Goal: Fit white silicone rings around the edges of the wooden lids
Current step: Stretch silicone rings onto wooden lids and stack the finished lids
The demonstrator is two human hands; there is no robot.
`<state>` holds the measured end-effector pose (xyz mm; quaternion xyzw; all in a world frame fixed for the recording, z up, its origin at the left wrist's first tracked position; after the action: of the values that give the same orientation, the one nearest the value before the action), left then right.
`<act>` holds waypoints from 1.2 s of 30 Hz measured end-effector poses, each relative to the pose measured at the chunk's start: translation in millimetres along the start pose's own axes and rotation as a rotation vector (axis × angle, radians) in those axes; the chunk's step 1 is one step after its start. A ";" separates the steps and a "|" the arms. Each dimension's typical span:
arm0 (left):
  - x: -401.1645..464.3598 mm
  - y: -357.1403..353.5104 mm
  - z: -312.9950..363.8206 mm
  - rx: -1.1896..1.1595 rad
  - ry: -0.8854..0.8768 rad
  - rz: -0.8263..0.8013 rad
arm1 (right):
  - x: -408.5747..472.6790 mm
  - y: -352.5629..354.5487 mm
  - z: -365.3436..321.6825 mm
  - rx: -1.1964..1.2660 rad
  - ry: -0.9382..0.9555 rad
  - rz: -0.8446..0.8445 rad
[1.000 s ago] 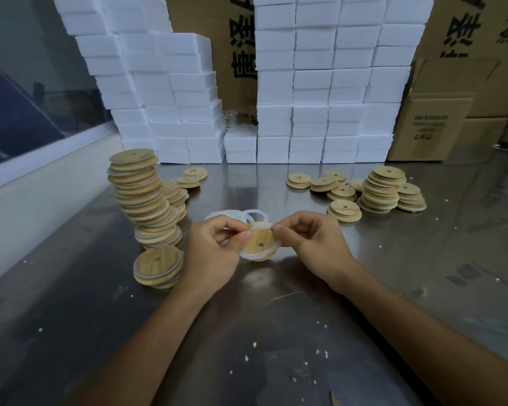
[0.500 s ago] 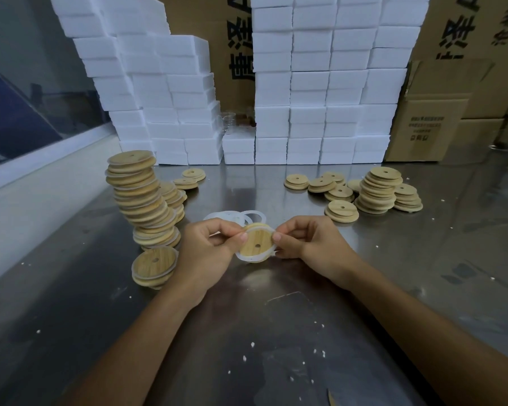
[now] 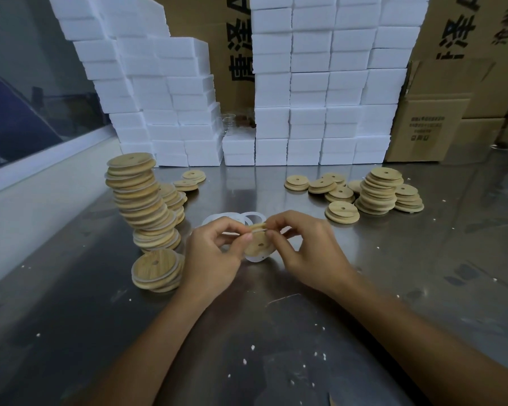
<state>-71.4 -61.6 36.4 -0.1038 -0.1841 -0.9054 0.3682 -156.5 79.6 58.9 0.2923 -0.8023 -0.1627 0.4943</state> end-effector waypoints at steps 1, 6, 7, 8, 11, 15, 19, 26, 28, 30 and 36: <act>0.7 -0.6 -4.2 -0.019 0.030 -0.002 | -0.5 0.1 1.2 0.009 -0.009 0.009; 1.8 3.5 -8.2 -0.053 0.067 0.049 | -4.6 -1.1 16.2 0.118 -0.152 0.058; 1.7 4.0 -7.9 -0.048 0.063 0.057 | -5.2 -1.8 18.6 0.120 -0.171 0.060; 1.2 3.7 -7.6 -0.045 0.062 0.059 | -5.7 -2.4 21.0 0.119 -0.190 0.061; -0.2 0.3 -6.3 -0.044 0.062 0.050 | -7.4 -0.8 28.4 0.116 -0.246 0.074; -0.1 -1.2 -8.6 -0.020 0.083 0.041 | -9.2 1.7 36.8 0.129 -0.317 0.072; -0.1 -0.8 -9.0 -0.005 0.095 0.039 | -10.5 -1.4 39.8 0.154 -0.353 0.024; -2.5 2.5 -21.9 -0.214 0.239 0.096 | -10.9 -7.3 37.8 0.306 -0.380 0.097; -5.0 -3.0 -23.2 -0.328 0.293 0.072 | -13.9 -10.0 43.5 0.409 -0.462 0.154; -6.9 -10.1 -23.3 -0.383 0.318 0.029 | -17.0 -11.2 48.3 0.480 -0.524 0.203; -7.3 -4.8 0.4 -0.063 0.056 0.079 | -10.5 0.1 35.1 0.197 -0.337 0.180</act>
<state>-69.7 -53.6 33.2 -0.0968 -0.1410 -0.8981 0.4051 -184.1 85.3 35.5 0.2351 -0.9086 -0.0852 0.3345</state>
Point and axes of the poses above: each hand's wrist, its own x-axis towards the middle knuckle, its own y-axis out of the back of the hand, z = x × y, the point moved 9 cm from there along x, towards the middle knuckle, and after that the axes turned 9 degrees about y, right-handed, at the moved point
